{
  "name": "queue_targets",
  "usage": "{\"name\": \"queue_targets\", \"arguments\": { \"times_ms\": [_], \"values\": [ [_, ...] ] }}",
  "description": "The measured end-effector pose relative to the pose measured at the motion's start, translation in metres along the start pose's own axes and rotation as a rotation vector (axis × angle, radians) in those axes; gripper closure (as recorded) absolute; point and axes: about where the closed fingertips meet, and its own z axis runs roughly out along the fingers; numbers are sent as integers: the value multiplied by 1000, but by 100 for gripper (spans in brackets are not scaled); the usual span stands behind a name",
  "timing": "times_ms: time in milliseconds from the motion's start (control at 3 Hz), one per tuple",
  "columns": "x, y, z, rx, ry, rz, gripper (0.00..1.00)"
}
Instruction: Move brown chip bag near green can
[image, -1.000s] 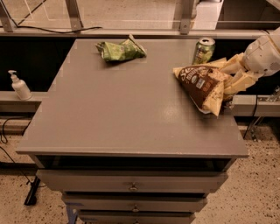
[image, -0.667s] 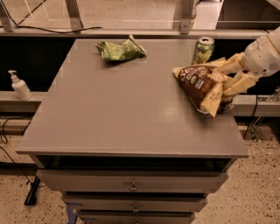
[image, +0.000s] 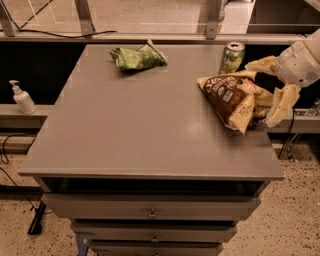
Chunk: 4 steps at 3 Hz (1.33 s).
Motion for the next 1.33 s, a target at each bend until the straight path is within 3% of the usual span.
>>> {"name": "queue_targets", "arguments": {
  "times_ms": [333, 667, 1000, 1333],
  "values": [
    [-8, 4, -23, 44, 18, -13, 0],
    [-29, 14, -67, 164, 30, -38, 0],
    [-68, 32, -124, 350, 48, -65, 0],
    [-79, 32, -137, 391, 56, -79, 0]
  ]
}}
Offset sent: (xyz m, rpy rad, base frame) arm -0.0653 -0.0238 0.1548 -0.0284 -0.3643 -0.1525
